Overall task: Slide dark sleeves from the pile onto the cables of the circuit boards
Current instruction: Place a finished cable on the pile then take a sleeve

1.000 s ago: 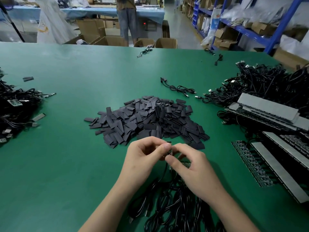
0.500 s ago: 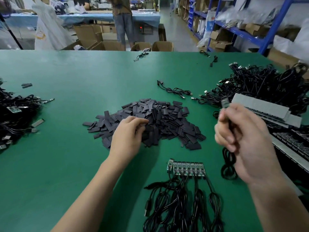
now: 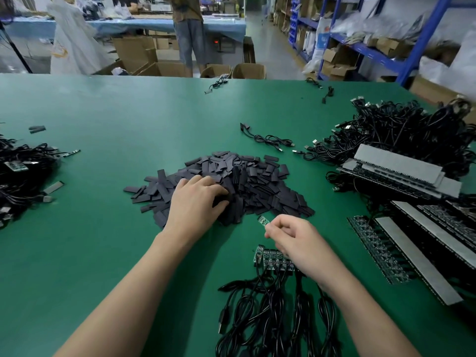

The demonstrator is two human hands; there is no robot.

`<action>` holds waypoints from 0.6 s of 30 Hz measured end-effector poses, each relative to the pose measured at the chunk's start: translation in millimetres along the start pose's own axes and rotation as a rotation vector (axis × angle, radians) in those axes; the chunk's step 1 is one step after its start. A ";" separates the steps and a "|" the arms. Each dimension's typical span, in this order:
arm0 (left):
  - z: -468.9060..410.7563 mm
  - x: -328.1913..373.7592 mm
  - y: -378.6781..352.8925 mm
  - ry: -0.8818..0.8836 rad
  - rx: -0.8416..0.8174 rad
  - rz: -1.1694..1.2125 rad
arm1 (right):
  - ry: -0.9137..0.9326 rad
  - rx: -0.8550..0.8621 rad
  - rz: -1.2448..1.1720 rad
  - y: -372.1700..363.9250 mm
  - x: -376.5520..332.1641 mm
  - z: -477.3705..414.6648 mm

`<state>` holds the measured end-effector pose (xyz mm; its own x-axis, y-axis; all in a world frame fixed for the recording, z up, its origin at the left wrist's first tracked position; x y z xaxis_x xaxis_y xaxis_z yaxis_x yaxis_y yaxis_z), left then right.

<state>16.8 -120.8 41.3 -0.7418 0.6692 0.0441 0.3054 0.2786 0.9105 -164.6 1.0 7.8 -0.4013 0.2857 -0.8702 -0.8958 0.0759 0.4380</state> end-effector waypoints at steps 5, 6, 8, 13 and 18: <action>21.8 17.4 20.8 0.012 0.173 0.323 | 0.049 0.002 -0.097 1.7 -1.4 6.3; 27.7 22.6 22.0 0.026 0.191 0.441 | 0.069 -0.002 -0.111 2.1 -3.4 8.5; 38.3 32.5 21.4 0.051 0.219 0.633 | 0.097 -0.004 -0.134 3.6 -6.3 12.0; 59.6 47.4 17.4 0.071 0.273 0.803 | 0.142 0.023 -0.120 9.5 -10.6 16.8; 67.3 47.3 10.8 0.060 0.274 0.812 | 0.210 0.043 -0.006 7.7 -14.8 18.3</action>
<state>25.2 -39.8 25.6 -0.2586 0.6976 0.6681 0.8832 -0.1095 0.4561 -162.0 14.8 28.1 -0.4307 0.0798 -0.8990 -0.8913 0.1188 0.4376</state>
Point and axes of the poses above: each hand's wrist, its own z-axis away from the middle knuckle, its own y-axis out of the back of the hand, x = y × z, the point moved 6 cm from there along -z, towards the middle knuckle, and after that the axes turned 10 degrees about -y, right-handed, at the moved point
